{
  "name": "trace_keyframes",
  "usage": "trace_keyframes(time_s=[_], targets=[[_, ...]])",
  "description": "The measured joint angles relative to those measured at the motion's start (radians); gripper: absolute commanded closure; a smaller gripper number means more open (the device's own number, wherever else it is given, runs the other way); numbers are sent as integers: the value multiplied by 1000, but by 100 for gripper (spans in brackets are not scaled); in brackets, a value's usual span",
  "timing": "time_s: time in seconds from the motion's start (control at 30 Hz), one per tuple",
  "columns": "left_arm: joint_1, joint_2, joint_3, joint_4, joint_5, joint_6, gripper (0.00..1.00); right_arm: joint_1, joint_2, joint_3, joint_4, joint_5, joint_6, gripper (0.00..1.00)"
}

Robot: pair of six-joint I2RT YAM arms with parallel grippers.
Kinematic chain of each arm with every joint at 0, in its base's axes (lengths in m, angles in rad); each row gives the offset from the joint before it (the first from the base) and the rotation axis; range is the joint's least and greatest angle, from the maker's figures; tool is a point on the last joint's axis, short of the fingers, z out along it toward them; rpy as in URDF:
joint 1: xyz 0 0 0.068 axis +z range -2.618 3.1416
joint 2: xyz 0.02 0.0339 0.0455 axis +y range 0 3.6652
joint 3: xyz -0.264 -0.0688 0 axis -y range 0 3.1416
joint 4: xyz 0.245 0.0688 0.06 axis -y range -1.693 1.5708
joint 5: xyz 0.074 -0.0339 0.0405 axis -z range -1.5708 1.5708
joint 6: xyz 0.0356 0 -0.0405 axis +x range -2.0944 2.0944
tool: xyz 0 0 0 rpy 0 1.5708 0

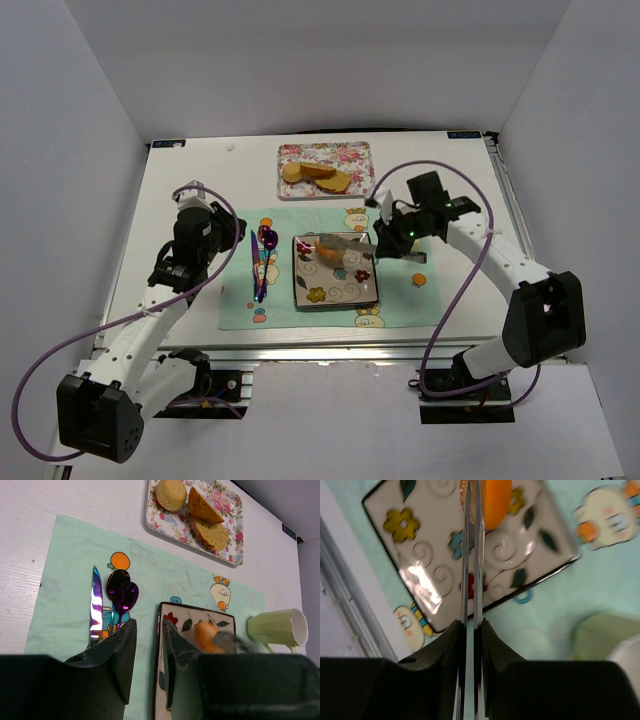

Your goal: Place the bread

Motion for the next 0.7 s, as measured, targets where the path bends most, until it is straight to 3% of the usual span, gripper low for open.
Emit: trace_keyframes(time_s=[0.13, 0.27, 0.37, 0.47, 0.7], targets=[[0, 3, 0, 14, 5, -2, 62, 51, -2, -83, -27, 30, -8, 84], [0, 7, 0, 20, 7, -2, 62, 57, 0, -82, -15, 50, -14, 62], [0, 9, 0, 26, 7, -2, 62, 62, 0, -80, -16, 60, -26, 51], [0, 8, 0, 34, 7, -4, 62, 63, 0, -71, -19, 60, -41, 48], [0, 6, -5, 33, 6, -6, 62, 64, 0, 33, -29, 45, -51, 52]])
